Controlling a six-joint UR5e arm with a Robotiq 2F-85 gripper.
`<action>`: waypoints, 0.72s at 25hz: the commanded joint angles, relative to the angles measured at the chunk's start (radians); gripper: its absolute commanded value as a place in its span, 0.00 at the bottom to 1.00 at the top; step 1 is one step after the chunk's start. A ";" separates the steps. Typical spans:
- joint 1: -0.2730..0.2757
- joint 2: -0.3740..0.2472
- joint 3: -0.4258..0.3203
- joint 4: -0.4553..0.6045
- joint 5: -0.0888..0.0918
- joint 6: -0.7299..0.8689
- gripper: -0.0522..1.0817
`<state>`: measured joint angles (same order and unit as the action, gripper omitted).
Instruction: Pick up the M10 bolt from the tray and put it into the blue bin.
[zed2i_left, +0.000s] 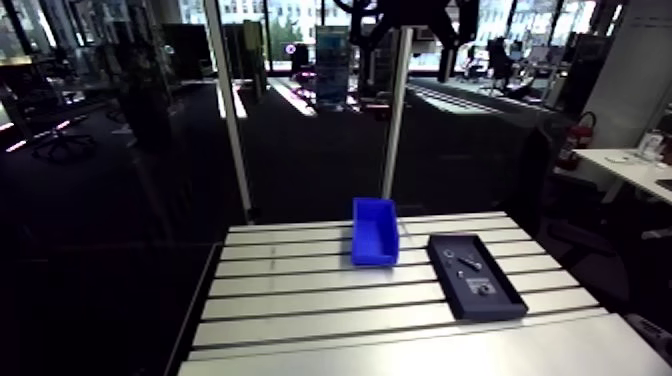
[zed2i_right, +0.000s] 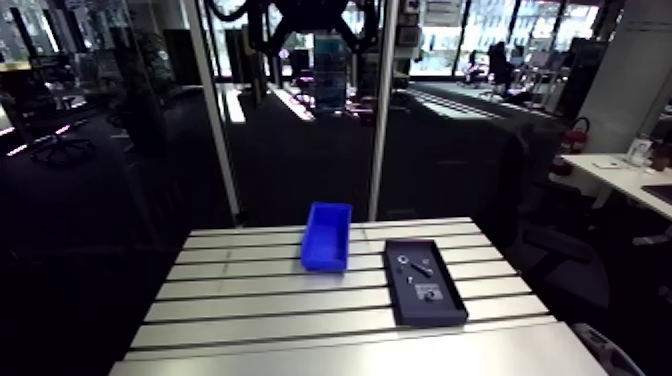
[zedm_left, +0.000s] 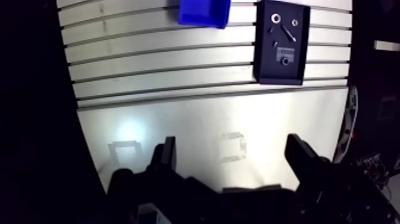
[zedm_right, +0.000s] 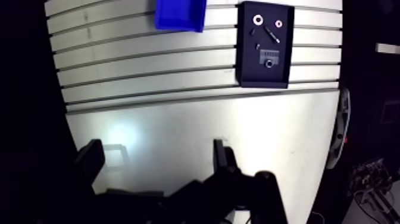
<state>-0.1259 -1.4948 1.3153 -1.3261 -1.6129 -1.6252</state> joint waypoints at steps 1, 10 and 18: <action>0.002 -0.011 0.006 0.022 0.006 0.011 0.06; 0.003 -0.008 0.009 0.022 0.008 0.011 0.06; 0.002 0.002 0.011 0.014 -0.003 -0.006 0.06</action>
<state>-0.1228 -1.4981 1.3251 -1.3078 -1.6080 -1.6173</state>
